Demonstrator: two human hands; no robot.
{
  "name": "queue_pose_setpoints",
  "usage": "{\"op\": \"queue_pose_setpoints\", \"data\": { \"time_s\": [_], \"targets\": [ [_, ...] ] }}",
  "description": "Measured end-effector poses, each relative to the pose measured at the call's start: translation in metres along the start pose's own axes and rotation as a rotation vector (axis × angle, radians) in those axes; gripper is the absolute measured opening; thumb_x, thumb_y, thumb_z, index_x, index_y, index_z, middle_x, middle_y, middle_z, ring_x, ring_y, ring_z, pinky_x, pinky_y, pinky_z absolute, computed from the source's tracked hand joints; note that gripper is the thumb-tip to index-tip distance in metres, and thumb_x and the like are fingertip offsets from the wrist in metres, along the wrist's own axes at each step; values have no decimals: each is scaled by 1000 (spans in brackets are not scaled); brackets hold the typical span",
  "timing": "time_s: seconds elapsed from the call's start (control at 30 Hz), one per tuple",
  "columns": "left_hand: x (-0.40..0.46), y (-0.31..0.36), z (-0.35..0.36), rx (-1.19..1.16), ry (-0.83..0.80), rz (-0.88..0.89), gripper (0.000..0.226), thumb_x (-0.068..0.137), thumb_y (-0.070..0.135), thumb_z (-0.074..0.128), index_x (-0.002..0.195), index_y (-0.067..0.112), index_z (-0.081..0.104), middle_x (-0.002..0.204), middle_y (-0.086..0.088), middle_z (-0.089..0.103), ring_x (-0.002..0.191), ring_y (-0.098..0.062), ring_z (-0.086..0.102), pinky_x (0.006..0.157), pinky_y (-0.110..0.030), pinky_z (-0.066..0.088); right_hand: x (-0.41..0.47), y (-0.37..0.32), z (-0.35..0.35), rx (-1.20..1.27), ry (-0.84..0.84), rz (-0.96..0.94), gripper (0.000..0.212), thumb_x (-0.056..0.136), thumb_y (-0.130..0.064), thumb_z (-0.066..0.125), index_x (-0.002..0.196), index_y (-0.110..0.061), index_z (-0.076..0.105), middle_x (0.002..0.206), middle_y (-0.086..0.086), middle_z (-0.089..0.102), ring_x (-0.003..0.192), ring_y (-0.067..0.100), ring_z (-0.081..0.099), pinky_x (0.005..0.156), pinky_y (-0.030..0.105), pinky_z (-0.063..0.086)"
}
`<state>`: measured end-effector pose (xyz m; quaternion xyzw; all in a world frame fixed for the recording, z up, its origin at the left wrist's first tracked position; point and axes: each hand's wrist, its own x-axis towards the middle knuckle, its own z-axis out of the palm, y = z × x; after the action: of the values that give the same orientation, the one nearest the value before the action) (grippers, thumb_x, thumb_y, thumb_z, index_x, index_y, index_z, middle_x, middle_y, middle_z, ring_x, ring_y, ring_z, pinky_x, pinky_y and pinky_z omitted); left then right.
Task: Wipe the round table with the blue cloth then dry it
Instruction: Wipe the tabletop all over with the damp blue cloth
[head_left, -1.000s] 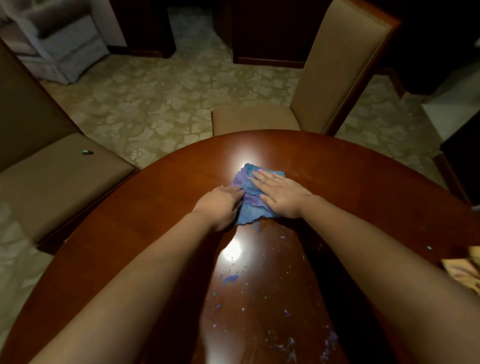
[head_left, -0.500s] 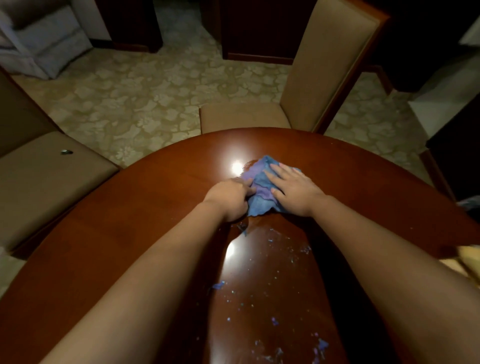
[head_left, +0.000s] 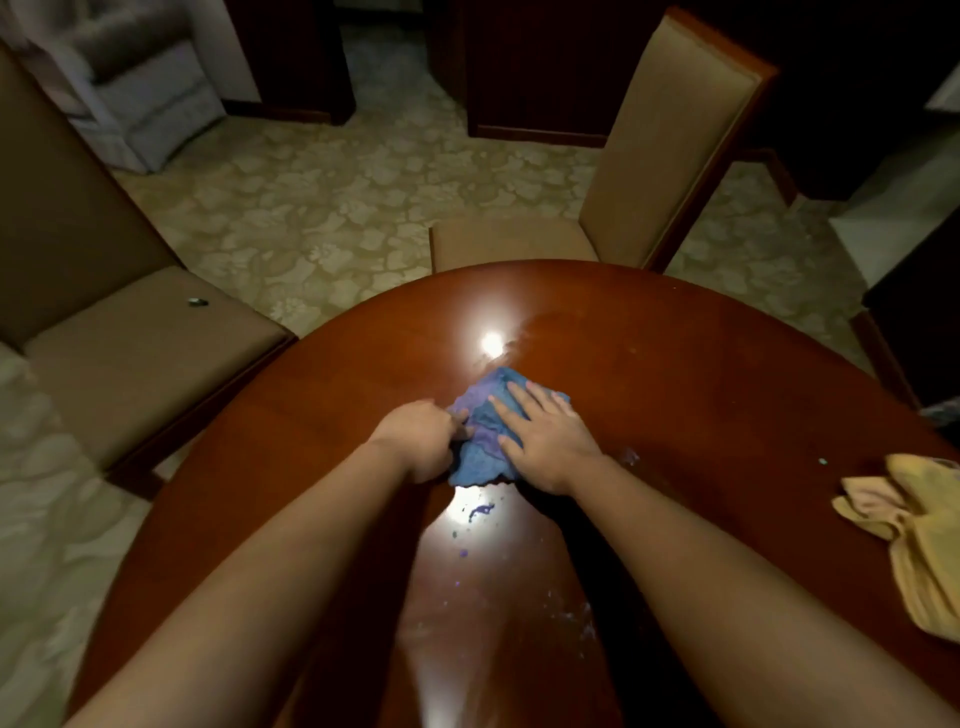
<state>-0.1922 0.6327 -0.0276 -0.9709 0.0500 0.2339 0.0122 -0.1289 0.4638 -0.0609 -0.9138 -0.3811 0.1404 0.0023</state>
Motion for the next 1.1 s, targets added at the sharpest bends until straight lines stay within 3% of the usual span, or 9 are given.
{"op": "queue_pose_setpoints", "data": {
  "time_s": [0.17,0.47,0.63,0.73,0.8,0.87,0.97,1.03,1.1],
  "targets": [
    [-46,19,24,58,1,-8,49,92,24,42,141,29,43,144,-5,47,121,-29,52,97,-34,44,-37,-19,-1,-42,-91,-90,58,102,-43,26,153,-28,3,161,1,-5,147,18,-5,118,35,-1],
    [-143,93,45,37,-24,-52,37,94,24,41,128,21,56,118,-12,63,106,-34,59,86,-35,48,-112,-45,7,-124,-226,-270,56,103,-36,29,153,-28,6,160,1,-6,147,19,-6,117,35,-3],
    [-172,140,56,-72,-41,-40,32,91,21,45,117,13,61,114,-17,64,105,-37,59,83,-35,47,-143,-45,5,-193,-278,-382,55,99,-21,41,151,-25,21,161,-2,5,148,16,0,117,31,2],
    [-178,159,63,-263,-42,-17,28,88,18,48,110,16,65,114,-16,65,105,-36,59,83,-33,46,-160,-43,4,-237,-218,-460,57,90,-11,54,144,-23,38,158,0,19,146,21,13,117,31,13],
    [-180,162,66,-417,-42,-6,29,88,17,50,111,20,68,116,-11,66,108,-31,58,87,-30,45,-173,-43,10,-127,-190,-383,58,87,-8,57,142,-22,43,158,1,19,145,21,15,115,32,19],
    [-184,156,64,-541,-50,-19,31,87,14,53,114,19,69,120,-8,66,112,-25,58,93,-27,44,-183,-47,20,167,-112,-208,58,87,-6,55,142,-20,45,158,2,21,145,19,18,115,28,19],
    [-189,138,56,-568,38,-98,33,86,12,57,116,18,68,118,-5,67,111,-19,60,88,-21,43,-191,-62,29,475,50,56,51,88,-3,47,139,-11,48,148,8,42,137,20,36,111,27,25],
    [-192,124,51,-539,114,-198,35,84,7,54,114,19,69,115,-2,69,110,-18,61,84,-20,43,-193,-75,33,460,94,138,42,88,-6,48,129,-8,53,136,10,52,128,23,44,103,29,33],
    [-193,112,46,-504,134,-272,41,82,3,48,111,20,70,113,-1,69,107,-17,62,85,-22,45,-193,-91,38,389,111,198,38,91,-13,47,128,-7,51,137,11,48,129,24,39,103,30,33]
  ]
}}
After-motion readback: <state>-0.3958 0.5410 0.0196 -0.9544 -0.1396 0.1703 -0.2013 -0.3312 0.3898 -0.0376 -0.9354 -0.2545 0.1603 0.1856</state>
